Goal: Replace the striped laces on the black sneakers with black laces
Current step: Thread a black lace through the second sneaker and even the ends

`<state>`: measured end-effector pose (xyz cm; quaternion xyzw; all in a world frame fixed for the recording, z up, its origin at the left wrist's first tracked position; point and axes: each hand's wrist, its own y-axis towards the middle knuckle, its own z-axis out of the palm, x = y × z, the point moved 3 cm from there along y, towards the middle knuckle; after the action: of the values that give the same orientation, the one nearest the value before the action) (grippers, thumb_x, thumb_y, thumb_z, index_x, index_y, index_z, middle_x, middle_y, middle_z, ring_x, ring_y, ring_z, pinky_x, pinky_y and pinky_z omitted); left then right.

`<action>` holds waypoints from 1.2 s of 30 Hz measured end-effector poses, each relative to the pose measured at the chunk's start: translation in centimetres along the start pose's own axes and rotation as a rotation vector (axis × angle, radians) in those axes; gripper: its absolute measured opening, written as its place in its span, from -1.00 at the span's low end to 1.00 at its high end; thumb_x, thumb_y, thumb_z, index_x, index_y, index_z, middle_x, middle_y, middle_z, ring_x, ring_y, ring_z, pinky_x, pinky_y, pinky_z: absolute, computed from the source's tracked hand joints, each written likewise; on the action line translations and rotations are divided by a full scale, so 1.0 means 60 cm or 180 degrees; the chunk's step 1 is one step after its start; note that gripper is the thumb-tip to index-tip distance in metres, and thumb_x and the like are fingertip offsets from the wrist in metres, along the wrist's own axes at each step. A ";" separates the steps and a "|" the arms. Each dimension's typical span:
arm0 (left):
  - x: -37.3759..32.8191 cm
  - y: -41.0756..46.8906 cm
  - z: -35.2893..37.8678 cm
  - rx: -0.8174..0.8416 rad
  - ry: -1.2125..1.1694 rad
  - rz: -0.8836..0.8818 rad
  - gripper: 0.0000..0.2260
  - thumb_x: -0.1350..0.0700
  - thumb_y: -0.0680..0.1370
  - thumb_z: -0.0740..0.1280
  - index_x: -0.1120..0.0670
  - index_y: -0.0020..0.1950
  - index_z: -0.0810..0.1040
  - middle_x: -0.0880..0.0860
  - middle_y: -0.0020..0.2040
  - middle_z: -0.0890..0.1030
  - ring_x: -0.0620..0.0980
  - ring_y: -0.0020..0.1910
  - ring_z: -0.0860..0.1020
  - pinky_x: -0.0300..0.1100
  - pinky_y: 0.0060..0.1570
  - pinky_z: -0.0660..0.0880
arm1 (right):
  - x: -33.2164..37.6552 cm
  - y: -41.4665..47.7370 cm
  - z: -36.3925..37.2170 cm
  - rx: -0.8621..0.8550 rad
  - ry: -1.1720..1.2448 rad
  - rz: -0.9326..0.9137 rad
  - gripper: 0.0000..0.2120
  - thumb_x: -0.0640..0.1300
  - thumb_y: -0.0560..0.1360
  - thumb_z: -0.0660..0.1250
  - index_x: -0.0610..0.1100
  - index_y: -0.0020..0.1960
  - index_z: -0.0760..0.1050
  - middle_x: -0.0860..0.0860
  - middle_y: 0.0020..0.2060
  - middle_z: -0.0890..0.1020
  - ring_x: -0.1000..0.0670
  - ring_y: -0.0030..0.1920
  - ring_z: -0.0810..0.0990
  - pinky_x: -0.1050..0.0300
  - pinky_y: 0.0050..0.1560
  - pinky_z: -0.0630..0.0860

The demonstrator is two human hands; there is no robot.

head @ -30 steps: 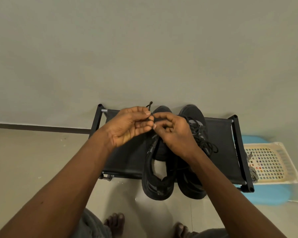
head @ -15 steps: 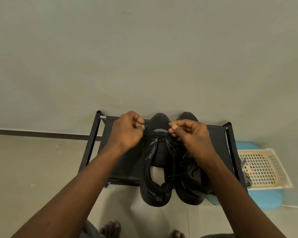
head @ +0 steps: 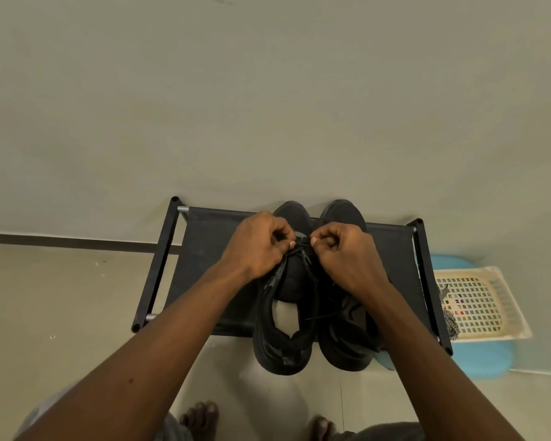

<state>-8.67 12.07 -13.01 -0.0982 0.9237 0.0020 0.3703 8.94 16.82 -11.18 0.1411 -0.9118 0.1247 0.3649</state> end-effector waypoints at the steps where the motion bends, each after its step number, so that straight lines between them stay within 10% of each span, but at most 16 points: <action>1: -0.001 0.002 0.002 0.0002 0.0132 0.0061 -0.98 0.07 0.56 0.48 -0.05 -0.05 0.68 -0.13 -0.10 0.59 -0.15 -0.15 0.57 -0.18 -0.05 0.51 | 0.000 -0.002 0.000 0.0119 -0.0029 0.0033 -0.93 -0.06 0.55 0.43 -0.05 -0.05 0.65 0.06 -0.33 0.66 0.12 -0.29 0.62 0.24 -0.23 0.50; 6: -0.004 0.002 0.000 -0.0061 -0.0070 0.0043 -0.95 0.12 0.58 0.40 -0.04 -0.04 0.61 -0.10 -0.14 0.65 -0.11 -0.14 0.61 -0.15 -0.07 0.54 | 0.009 -0.019 0.009 0.0600 -0.0145 0.0196 -0.67 0.10 0.43 0.55 0.02 0.08 0.54 0.09 -0.27 0.67 0.18 -0.23 0.63 0.27 -0.16 0.55; 14: -0.004 -0.009 0.008 0.0448 -0.0914 -0.0250 -0.91 0.16 0.57 0.49 -0.02 -0.08 0.75 -0.20 -0.30 0.69 -0.29 -0.28 0.61 -0.36 -0.12 0.51 | -0.008 -0.033 0.003 0.0236 0.0294 0.0487 -0.73 -0.22 0.52 0.44 -0.03 0.19 0.53 0.05 -0.27 0.69 0.23 -0.22 0.61 0.49 -0.35 0.43; 29: -0.005 -0.047 0.051 -0.0258 -0.0666 -0.0101 -0.93 0.07 0.56 0.48 -0.08 -0.11 0.67 -0.18 -0.22 0.67 -0.25 -0.26 0.59 -0.23 -0.16 0.56 | -0.032 -0.035 0.018 -0.0231 0.1202 0.1074 -0.75 -0.31 0.43 0.47 -0.03 -0.05 0.49 -0.07 -0.26 0.71 -0.08 -0.15 0.71 -0.13 -0.02 0.68; 36: -0.020 -0.055 0.068 -0.0625 -0.0045 -0.0080 -0.95 -0.04 0.54 0.44 -0.11 -0.12 0.64 -0.19 -0.21 0.65 -0.15 -0.18 0.60 0.05 -0.01 0.59 | -0.035 -0.034 0.013 -0.0006 0.1343 0.1080 -0.90 -0.27 0.47 0.48 -0.11 -0.07 0.65 -0.10 -0.26 0.73 -0.15 -0.15 0.73 -0.10 -0.03 0.71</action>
<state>-4.42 9.37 -14.92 -0.1456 0.9151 0.0885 0.3653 10.61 15.03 -12.96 -0.0431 -0.8263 0.2099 0.5208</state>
